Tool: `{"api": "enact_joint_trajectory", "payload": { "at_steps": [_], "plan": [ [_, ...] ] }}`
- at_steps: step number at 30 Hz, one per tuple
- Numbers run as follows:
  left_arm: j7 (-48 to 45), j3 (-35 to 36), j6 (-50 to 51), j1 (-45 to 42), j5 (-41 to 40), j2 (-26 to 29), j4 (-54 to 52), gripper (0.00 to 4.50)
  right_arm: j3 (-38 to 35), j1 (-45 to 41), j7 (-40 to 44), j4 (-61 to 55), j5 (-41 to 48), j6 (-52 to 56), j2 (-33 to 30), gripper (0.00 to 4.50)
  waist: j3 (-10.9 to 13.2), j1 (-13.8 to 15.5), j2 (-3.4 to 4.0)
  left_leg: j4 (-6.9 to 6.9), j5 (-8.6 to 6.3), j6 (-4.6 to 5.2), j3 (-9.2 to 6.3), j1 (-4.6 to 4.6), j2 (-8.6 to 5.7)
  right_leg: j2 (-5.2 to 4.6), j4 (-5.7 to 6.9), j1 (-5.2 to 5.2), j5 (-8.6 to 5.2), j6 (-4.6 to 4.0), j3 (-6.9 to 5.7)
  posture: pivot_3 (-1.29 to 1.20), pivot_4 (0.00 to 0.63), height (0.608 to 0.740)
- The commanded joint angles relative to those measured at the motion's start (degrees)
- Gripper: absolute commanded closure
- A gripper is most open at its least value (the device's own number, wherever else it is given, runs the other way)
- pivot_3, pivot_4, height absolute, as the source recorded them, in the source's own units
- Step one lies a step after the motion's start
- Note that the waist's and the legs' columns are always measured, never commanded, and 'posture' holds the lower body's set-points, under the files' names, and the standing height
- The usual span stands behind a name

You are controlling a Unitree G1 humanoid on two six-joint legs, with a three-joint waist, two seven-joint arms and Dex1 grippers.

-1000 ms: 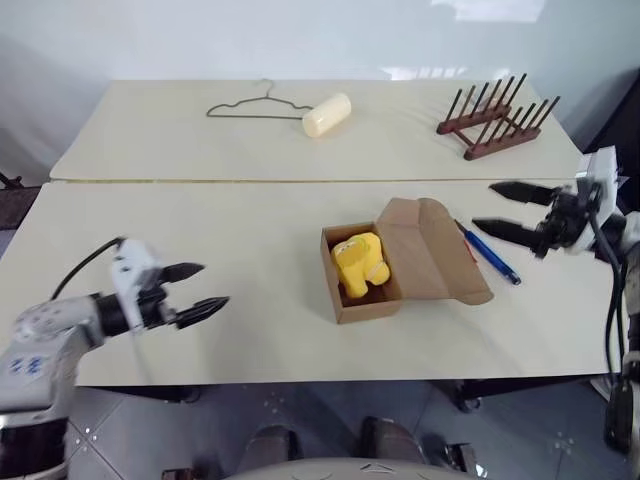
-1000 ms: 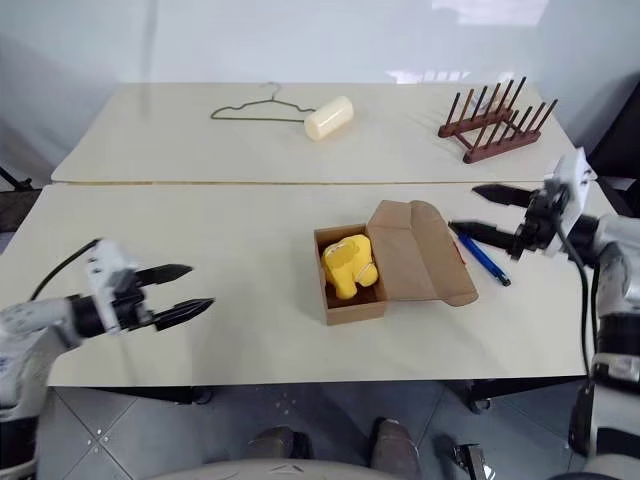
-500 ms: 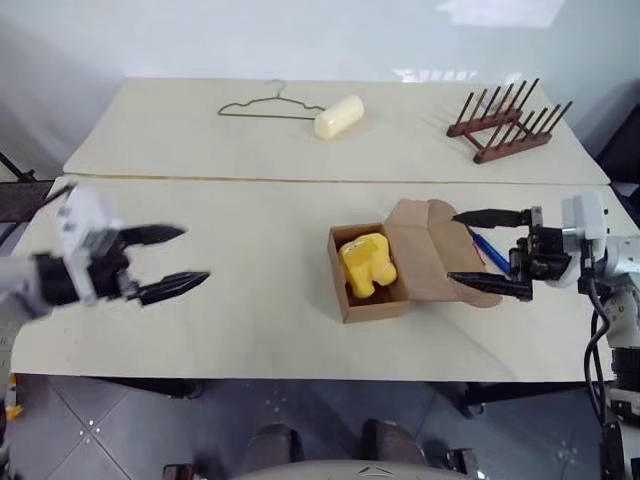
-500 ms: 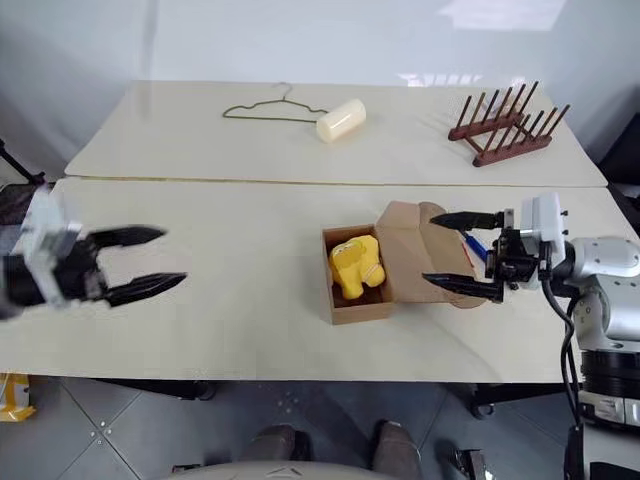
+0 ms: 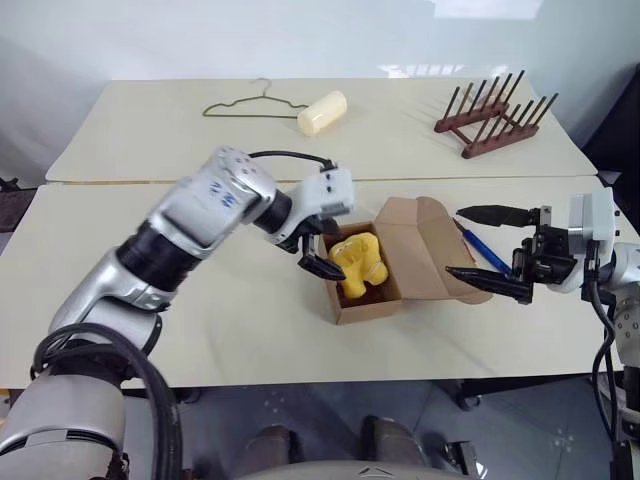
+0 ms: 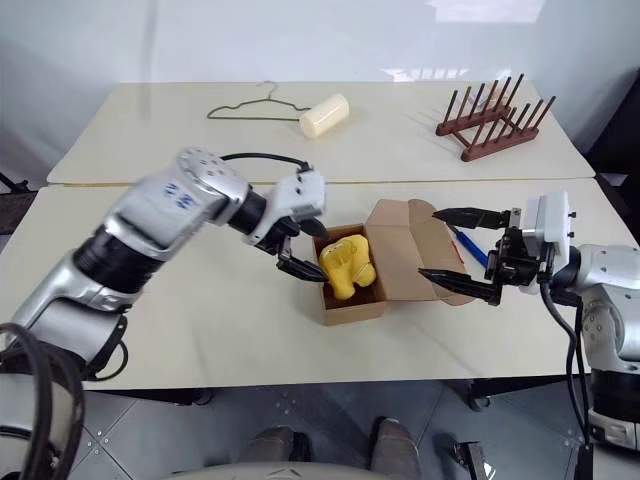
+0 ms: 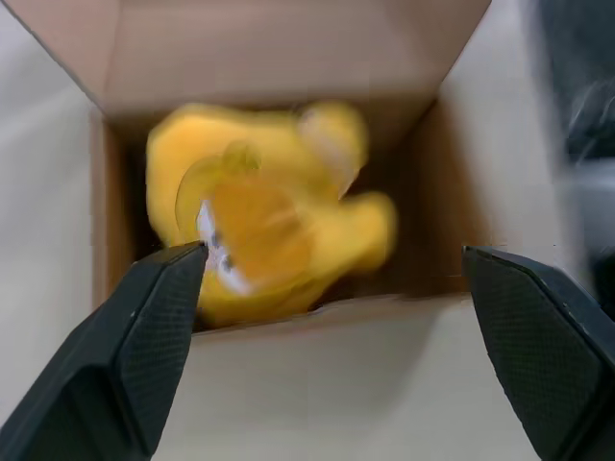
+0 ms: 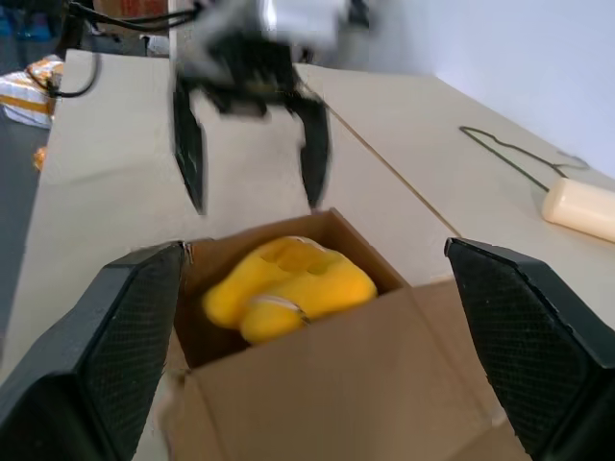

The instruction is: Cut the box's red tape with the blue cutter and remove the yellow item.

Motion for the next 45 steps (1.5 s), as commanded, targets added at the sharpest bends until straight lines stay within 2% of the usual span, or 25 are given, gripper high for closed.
{"api": "enact_joint_trajectory", "payload": {
  "at_steps": [1, 6, 7, 9, 14, 20, 23, 26, 28, 30, 32, 36, 38, 41, 44, 45],
  "plan": [
    [1.33, 1.78, -4.78, -3.43, 4.07, -5.25, 9.93, 0.03, -2.65, 1.93, -3.13, -5.76, 2.62, 1.3, 0.0, 0.0, 0.1, 0.45, -0.15, 0.05, 0.0, 0.01, -0.01, -0.03, 0.0, 0.0, 0.0, 0.0, 0.0, 0.0, 0.0, 0.0, 0.15, 0.74],
    [-3.26, 1.3, -9.32, -5.13, 7.23, -10.12, 18.04, 0.03, -4.24, 7.01, -6.66, -10.23, 3.43, 1.83, 0.73, 0.0, 0.25, 0.84, -0.41, 0.16, -0.06, 0.11, -0.04, -0.11, 0.0, -0.03, 0.0, 0.01, 0.0, 0.01, -0.01, 0.0, 0.15, 0.74],
    [-4.59, 0.77, -10.57, -5.19, 8.19, -10.21, 18.85, 0.21, -4.44, 7.67, -7.31, -10.73, 3.49, 1.73, 0.89, 0.0, 0.26, 0.8, -0.42, 0.16, -0.06, 0.11, -0.05, -0.12, 0.0, -0.03, 0.0, 0.01, 0.01, 0.01, -0.02, 0.0, 0.15, 0.74],
    [-5.77, 0.83, -12.48, -5.29, 9.65, -10.66, 20.4, 0.64, -4.49, 8.4, -8.23, -11.4, 3.61, 1.49, 1.06, 0.0, 0.27, 0.63, -0.44, 0.16, -0.07, 0.13, -0.04, -0.12, 0.0, -0.03, -0.01, 0.01, 0.01, 0.01, -0.02, 0.0, 0.15, 0.74],
    [-5.86, 3.6, -15.48, -6.19, 11.33, -12.63, 23.83, 2.12, -4.4, 9.73, -10.14, -12.74, 3.93, 1.2, 1.61, 0.0, 0.27, 0.57, -0.45, 0.16, -0.07, 0.13, -0.04, -0.12, 0.01, -0.03, 0.01, 0.0, 0.01, 0.01, -0.03, 0.0, 0.15, 0.74],
    [-3.14, 15.19, -17.61, -7.37, 6.57, -16.14, 26.6, 3.88, -4.68, 11.07, -11.9, -11.68, 3.01, -0.47, 3.24, 0.0, 0.33, 0.76, -0.53, 0.21, -0.08, 0.16, -0.08, -0.17, 0.0, -0.05, 0.0, 0.0, 0.01, 0.02, -0.04, 0.0, 0.15, 0.74],
    [-2.67, 23.53, -17.99, -7.01, 1.28, -17.28, 26.44, 4.44, -4.36, 11.58, -12.25, -10.34, 2.02, -2.19, 4.37, 0.0, 0.33, 0.65, -0.54, 0.21, -0.09, 0.17, -0.08, -0.17, 0.0, -0.06, 0.0, 0.0, 0.02, 0.03, -0.05, 0.0, 0.15, 0.74],
    [-0.75, 31.39, -17.65, -5.61, -3.75, -17.67, 24.57, 4.49, -3.74, 11.33, -12.87, -9.57, 2.01, -3.23, 5.61, 0.0, 0.33, 0.49, -0.54, 0.2, -0.09, 0.17, -0.08, -0.17, 0.01, -0.05, 0.01, 0.0, 0.02, 0.03, -0.07, 0.0, 0.15, 0.74],
    [3.73, 38.81, -19.84, -3.25, -7.87, -17.3, 21.29, 4.49, -2.53, 10.19, -13.41, -9.34, 2.34, -3.84, 7.19, 0.0, 0.33, 0.34, -0.54, 0.2, -0.08, 0.16, -0.09, -0.15, 0.02, -0.05, 0.05, 0.0, 0.02, 0.03, -0.07, 0.0, 0.15, 0.74],
    [6.33, 44.99, -21.44, 2.74, -10.73, -14.02, 13.26, 4.49, 0.46, 8.23, -13.43, -9.82, 2.87, -4.08, 9.64, 0.0, 0.32, -0.15, -0.52, 0.19, -0.08, 0.16, -0.1, -0.12, 0.05, -0.05, 0.1, -0.01, 0.02, 0.03, -0.07, 0.0, 0.15, 0.74],
    [8.22, 47.6, -19.84, 7.65, -11.87, -11.21, 6.73, 4.49, 2.34, 7.14, -13.1, -10.32, 3.46, -3.77, 11.18, 0.0, 0.31, -1.07, -0.51, 0.09, -0.07, 0.13, -0.1, 0.06, 0.11, -0.04, 0.18, 0.0, 0.02, 0.03, -0.01, 0.0, 0.15, 0.74],
    [10.18, 55.47, -22.04, 32.11, -7.98, 2.52, -9.0, 4.49, 10.82, 3.27, -7.7, -10.53, 4.23, -3.14, 14.55, 0.0, 0.28, -2.92, -0.43, -0.02, -0.07, 0.06, -0.14, 0.3, 0.16, -0.03, 0.3, 0.0, 0.01, 0.01, -0.01, 0.0, 0.15, 0.74],
    [12.05, 60.03, -22.42, 42.76, -7.29, 6.95, -13.48, 4.49, 13.91, 1.63, -4.18, -9.31, 2.9, -4.23, 14.62, 0.0, 0.33, -3.21, -0.5, -0.11, -0.12, 0.02, -0.24, 0.41, 0.19, -0.03, 0.3, -0.03, 0.0, -0.01, 0.0, 0.0, 0.15, 0.74],
    [14.65, 68.1, -22.09, 56.64, -8.22, 9.52, -17.04, 4.49, 16.53, -1.98, -1.5, -4.74, 0.72, -6.49, 16.1, 0.0, 0.48, -2.18, -0.78, 0.17, -0.2, 0.05, -0.29, 0.19, 0.25, -0.04, 0.32, -0.06, 0.0, -0.02, -0.07, 0.0, 0.15, 0.74],
    [15.88, 71.07, -21.36, 63.95, -9.48, 9.75, -18.5, 4.49, 17.58, -4.43, 1.15, -0.65, -1.23, -8.88, 16.29, 0.0, 0.48, -0.23, -0.8, 0.39, -0.26, 0.13, -0.34, 0.19, 0.45, -0.12, 0.2, 0.2, 0.01, -0.04, -0.11, 0.0, 0.15, 0.74],
    [15.45, 71.84, -21.29, 66.08, -10.61, 9.26, -19.18, 4.14, 17.59, -5.55, 1.57, 0.94, -1.52, -9.29, 16.44, 0.0, 0.48, 0.41, -0.79, 0.4, -0.28, 0.15, -0.35, 0.21, 0.45, -0.14, 0.21, 0.22, 0.04, -0.09, -0.1, 0.0, 0.15, 0.74]
  ]
}}
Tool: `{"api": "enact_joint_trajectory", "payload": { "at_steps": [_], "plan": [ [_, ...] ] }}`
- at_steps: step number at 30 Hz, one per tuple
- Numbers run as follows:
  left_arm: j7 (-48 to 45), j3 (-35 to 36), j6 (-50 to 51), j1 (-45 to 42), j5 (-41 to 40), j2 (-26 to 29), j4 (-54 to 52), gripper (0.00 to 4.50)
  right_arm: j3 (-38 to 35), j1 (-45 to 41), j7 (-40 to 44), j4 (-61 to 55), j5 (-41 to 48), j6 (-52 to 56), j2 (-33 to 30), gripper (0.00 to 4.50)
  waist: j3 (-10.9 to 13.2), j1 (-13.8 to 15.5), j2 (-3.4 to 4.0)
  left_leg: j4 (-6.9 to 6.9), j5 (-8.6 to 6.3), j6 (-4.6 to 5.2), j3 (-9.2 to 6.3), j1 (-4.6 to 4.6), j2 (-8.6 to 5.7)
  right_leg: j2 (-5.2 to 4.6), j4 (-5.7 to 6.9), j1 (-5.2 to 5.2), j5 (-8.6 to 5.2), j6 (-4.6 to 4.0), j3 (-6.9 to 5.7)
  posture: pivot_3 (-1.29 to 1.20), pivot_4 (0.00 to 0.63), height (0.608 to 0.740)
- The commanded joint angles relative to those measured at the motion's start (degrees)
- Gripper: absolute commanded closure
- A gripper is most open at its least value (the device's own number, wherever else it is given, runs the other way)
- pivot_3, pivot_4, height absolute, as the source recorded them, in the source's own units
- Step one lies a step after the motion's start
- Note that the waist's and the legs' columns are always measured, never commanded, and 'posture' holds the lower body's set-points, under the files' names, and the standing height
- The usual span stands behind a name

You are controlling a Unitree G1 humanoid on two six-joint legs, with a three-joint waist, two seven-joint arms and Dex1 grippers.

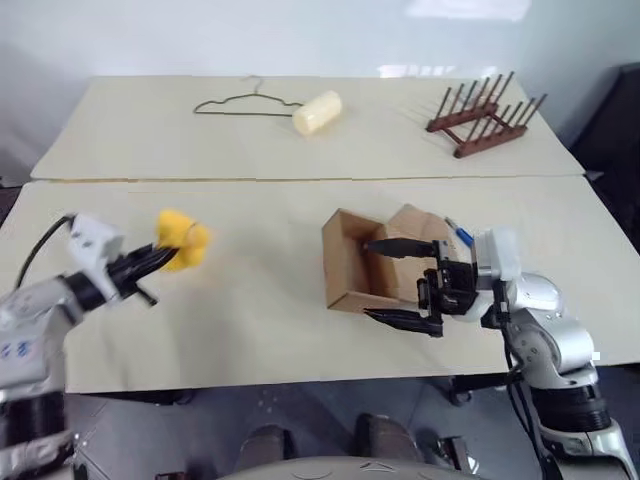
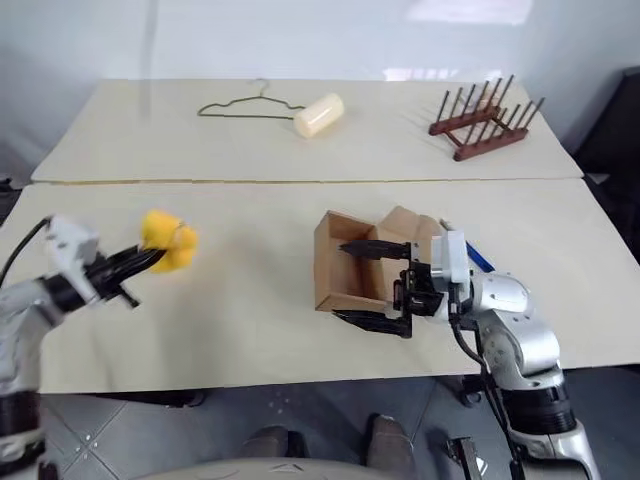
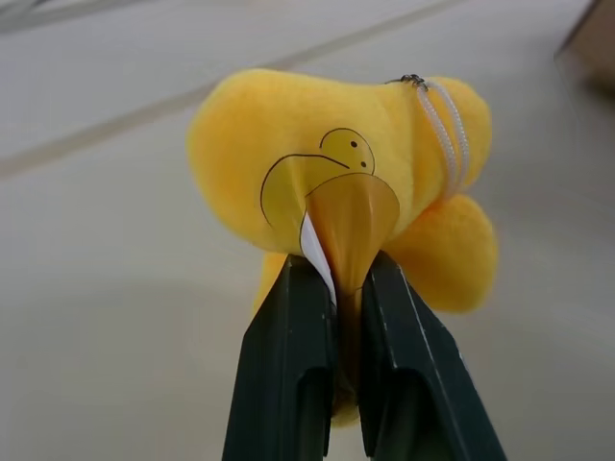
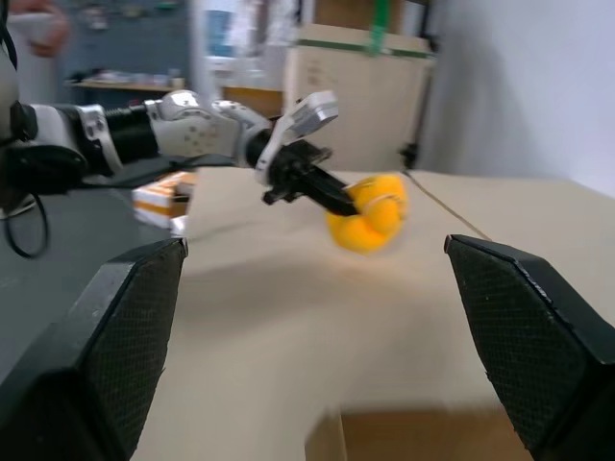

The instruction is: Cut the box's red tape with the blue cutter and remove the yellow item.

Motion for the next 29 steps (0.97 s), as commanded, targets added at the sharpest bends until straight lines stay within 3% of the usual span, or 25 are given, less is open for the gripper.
{"api": "enact_joint_trajectory", "payload": {
  "at_steps": [1, 9, 14, 21, 25, 29],
  "plan": [
    [-0.01, 2.81, -0.28, 4.0, -3.71, -0.49, -4.74, 3.79, -0.53, -2.14, 2.39, 3.79, -0.99, -2.74, 0.14, 0.0, 0.0, 0.78, 0.0, 0.0, -0.02, 0.02, -0.15, 0.01, 0.0, -0.04, -0.01, -0.01, 0.01, -0.01, 0.02, 0.0, 0.15, 0.74],
    [-0.97, 2.89, -2.25, 7.27, -6.03, 0.6, -6.67, 1.43, -2.68, -6.49, 4.75, 11.17, -2.56, -5.56, -1.82, 0.0, 0.0, -0.41, 0.01, -0.11, -0.13, -0.24, 0.14, 0.08, 0.12, 0.18, 0.22, -0.27, -0.06, -0.23, -0.06, 0.0, 0.15, 0.74],
    [-5.98, 10.26, -6.04, 14.44, -8.55, 3.58, -11.03, 0.01, -3.59, -9.17, 7.26, 15.32, -3.47, -6.56, -3.92, 0.0, 0.0, -2.13, 0.02, -0.22, -0.24, -0.36, 0.32, 0.11, 0.2, 0.22, 0.33, -0.46, -0.17, -0.41, -0.31, 0.0, 0.15, 0.74],
    [-4.88, 13.97, -10.21, 23.99, -3.75, 4.92, -12.5, 0.01, -3.94, -10.23, 8.14, 17.28, -4.16, -6.92, -5.07, 0.0, 0.07, -2.36, 0.14, -0.25, -0.27, -0.39, 0.44, 0.12, 0.26, 0.21, 0.35, -0.55, -0.2, -0.48, -0.39, 0.0, 0.15, 0.74],
    [-7.64, 21.35, -11.75, 33.08, -7.67, 0.86, -17.05, 0.01, -4.2, -9.86, 8.26, 16.4, -4.08, -6.05, -6.12, 0.0, 0.07, -2.34, 0.12, -0.23, -0.31, -0.36, 0.45, 0.03, 0.38, 0.16, 0.36, -0.65, -0.2, -0.48, -0.38, 0.0, 0.15, 0.74],
    [-5.33, 23.88, -11.32, 34.09, -8.98, -0.51, -16.51, 0.01, -4.49, -9.37, 7.35, 15.72, -4.19, -5.84, -6.51, 0.0, 0.08, -1.96, 0.14, -0.18, -0.33, -0.35, 0.47, 0.03, 0.37, 0.12, 0.46, -0.71, -0.22, -0.52, -0.4, 0.0, 0.15, 0.74]
  ]
}}
